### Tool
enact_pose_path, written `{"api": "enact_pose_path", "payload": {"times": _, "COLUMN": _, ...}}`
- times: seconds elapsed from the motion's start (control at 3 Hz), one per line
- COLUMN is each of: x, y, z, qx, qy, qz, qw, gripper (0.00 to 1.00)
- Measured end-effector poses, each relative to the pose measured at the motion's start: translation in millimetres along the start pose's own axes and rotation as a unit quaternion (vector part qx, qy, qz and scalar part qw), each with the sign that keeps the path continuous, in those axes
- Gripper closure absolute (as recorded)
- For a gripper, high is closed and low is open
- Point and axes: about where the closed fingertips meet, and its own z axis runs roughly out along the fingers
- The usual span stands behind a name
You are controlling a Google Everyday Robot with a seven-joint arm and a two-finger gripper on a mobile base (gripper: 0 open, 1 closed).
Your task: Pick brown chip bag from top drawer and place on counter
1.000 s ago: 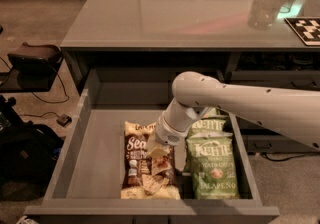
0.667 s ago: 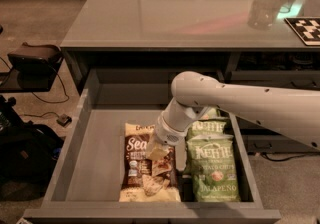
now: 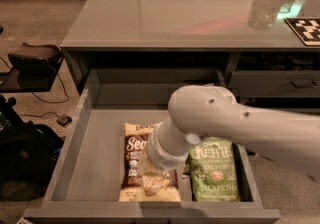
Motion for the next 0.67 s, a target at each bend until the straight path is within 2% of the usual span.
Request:
{"api": "enact_pose_path", "payload": {"times": 0.33, "x": -19.9, "y": 14.9, "z": -19.2, "qx": 0.025, "qy": 0.013, "qz": -0.025, "qw": 0.9993, "gripper": 0.81}}
{"api": "enact_pose_path", "payload": {"times": 0.67, "x": -20.0, "y": 14.8, "z": -19.3, "qx": 0.026, "qy": 0.013, "qz": -0.025, "qw": 0.9993, "gripper": 0.58}}
